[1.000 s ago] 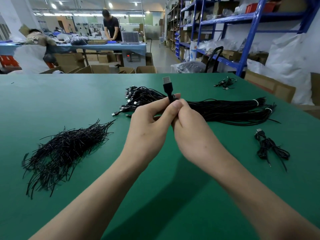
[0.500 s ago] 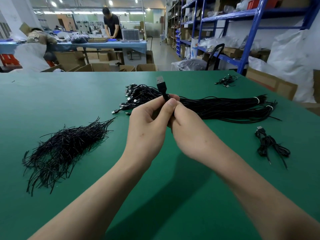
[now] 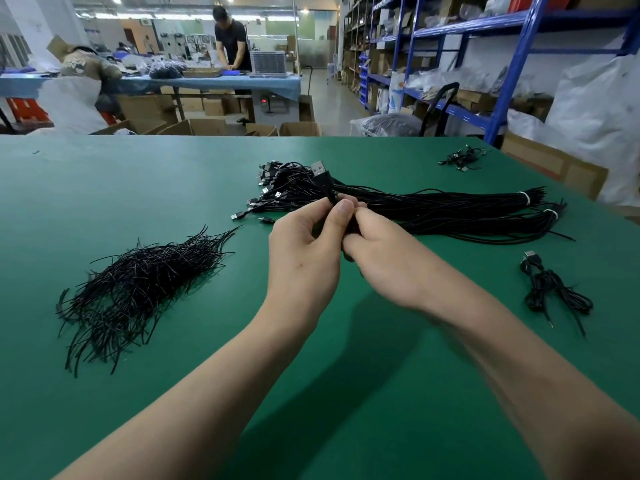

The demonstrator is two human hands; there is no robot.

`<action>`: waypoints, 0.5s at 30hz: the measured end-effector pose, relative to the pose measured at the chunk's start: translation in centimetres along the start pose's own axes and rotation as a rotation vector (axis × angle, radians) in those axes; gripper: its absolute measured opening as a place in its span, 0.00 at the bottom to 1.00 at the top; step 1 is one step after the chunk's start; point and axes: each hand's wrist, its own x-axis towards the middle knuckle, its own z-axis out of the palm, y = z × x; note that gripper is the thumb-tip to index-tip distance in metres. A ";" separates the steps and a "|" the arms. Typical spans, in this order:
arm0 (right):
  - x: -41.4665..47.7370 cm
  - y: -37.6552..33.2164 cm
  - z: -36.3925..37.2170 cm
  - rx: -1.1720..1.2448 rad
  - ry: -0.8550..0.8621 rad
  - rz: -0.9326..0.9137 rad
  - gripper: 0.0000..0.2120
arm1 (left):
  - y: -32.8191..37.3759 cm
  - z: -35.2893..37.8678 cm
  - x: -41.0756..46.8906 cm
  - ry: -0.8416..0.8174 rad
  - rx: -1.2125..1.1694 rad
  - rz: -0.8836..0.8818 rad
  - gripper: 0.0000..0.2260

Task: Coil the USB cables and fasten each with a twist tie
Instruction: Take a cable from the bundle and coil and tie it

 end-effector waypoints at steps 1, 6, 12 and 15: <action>0.0 -0.1 -0.1 0.109 -0.035 0.031 0.09 | 0.0 -0.1 0.1 -0.004 -0.024 -0.012 0.10; -0.2 0.5 -0.9 0.850 -0.271 0.125 0.07 | 0.9 -0.7 0.5 -0.069 -0.096 -0.037 0.11; -0.4 1.2 -1.1 1.086 -0.478 0.056 0.12 | 1.2 -1.9 1.4 -0.222 -0.257 -0.053 0.09; -0.6 1.4 -1.4 1.070 -0.525 0.074 0.16 | 0.9 -2.3 1.8 -0.278 -0.330 -0.050 0.09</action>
